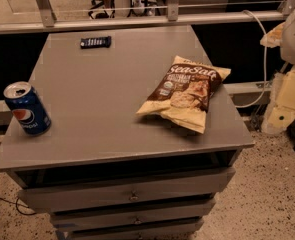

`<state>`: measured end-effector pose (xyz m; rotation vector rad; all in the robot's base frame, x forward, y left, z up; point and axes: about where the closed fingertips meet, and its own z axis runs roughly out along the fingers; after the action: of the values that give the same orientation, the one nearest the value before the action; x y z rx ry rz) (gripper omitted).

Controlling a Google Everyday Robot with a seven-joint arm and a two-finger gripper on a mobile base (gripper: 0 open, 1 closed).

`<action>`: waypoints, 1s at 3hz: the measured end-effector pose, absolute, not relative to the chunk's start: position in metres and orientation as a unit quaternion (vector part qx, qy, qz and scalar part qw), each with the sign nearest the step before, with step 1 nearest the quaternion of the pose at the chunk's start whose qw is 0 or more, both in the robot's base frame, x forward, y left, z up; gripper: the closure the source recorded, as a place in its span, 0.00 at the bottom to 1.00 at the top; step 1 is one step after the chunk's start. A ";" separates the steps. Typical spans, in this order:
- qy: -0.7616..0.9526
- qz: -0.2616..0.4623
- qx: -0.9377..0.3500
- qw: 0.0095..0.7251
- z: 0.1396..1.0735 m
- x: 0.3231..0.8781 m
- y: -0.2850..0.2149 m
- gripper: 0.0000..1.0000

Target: Move brown chip bag near rxbar blueberry

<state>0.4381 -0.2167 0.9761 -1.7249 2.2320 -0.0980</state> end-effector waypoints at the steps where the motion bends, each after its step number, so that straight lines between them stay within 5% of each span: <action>1: 0.777 -0.034 -0.606 0.166 0.975 0.440 -0.215 0.00; 3: 0.748 0.036 -0.619 0.236 0.916 0.499 -0.179 0.00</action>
Offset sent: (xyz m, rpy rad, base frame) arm 0.0579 0.0308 -0.0648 0.1730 -0.0434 0.0881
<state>0.4992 -0.1790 0.9159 -1.6980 2.0524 0.0985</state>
